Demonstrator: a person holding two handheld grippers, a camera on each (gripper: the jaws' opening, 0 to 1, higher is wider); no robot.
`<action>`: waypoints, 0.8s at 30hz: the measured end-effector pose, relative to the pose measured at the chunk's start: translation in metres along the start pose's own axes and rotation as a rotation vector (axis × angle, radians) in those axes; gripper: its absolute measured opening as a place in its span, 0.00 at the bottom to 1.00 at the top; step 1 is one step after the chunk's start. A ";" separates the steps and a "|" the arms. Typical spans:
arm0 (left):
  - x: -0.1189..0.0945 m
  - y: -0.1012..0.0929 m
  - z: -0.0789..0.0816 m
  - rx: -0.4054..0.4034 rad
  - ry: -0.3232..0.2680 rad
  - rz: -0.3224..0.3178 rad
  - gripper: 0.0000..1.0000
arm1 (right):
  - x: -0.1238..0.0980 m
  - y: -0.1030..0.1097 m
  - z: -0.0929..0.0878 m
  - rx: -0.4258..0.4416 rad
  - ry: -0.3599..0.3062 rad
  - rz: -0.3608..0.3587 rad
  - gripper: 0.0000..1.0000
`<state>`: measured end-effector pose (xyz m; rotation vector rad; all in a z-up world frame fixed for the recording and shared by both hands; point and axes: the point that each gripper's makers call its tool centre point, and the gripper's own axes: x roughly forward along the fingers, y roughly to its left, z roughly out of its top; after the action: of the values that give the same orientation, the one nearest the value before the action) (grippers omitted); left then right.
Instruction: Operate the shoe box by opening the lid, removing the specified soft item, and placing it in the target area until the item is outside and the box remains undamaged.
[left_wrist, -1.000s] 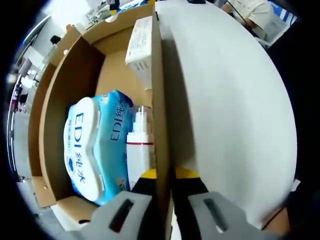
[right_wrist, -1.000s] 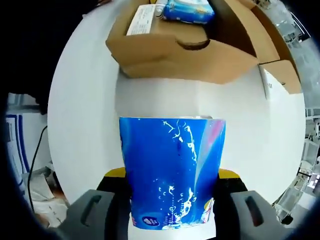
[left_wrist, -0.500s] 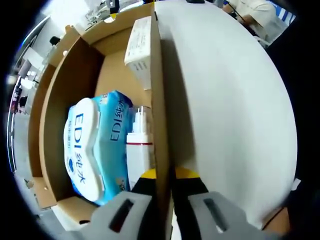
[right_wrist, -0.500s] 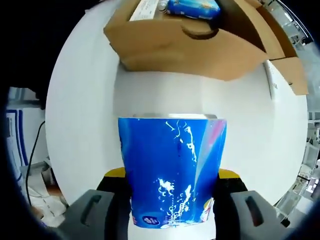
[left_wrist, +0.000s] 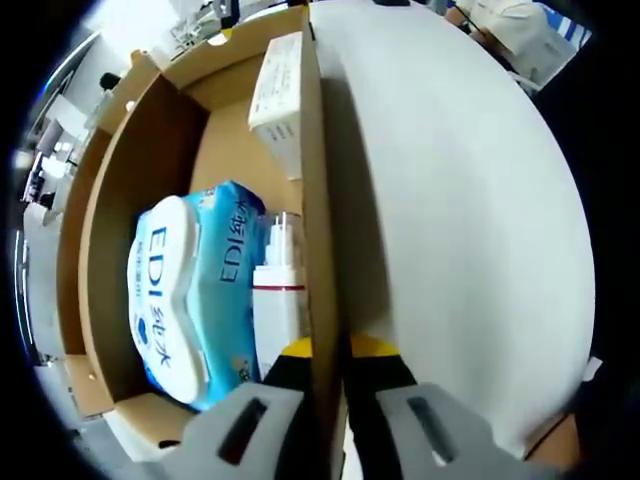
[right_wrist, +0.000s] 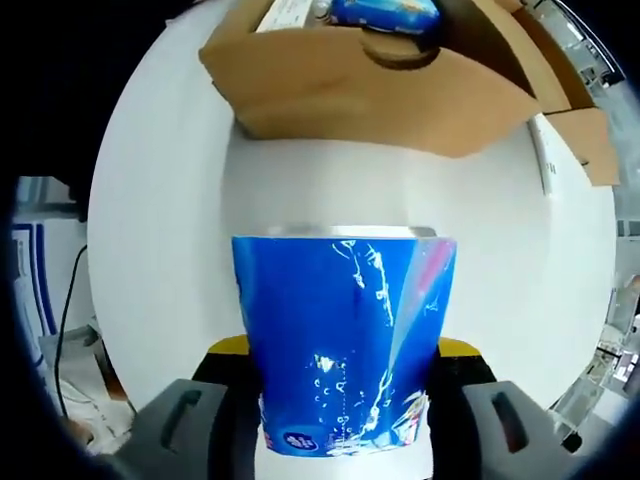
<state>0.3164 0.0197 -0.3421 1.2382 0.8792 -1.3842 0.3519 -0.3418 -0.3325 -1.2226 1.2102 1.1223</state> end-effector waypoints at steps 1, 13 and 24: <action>0.000 0.000 0.000 0.001 0.000 0.000 0.03 | 0.000 0.000 0.000 0.001 0.000 -0.001 0.68; 0.000 0.000 -0.001 -0.001 -0.002 -0.001 0.03 | 0.000 0.006 0.003 0.027 0.016 -0.003 0.72; 0.000 0.001 -0.001 0.005 -0.003 0.000 0.03 | 0.006 0.014 0.010 0.147 -0.031 0.020 0.97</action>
<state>0.3175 0.0202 -0.3423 1.2391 0.8741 -1.3892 0.3390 -0.3317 -0.3394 -1.0799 1.2610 1.0446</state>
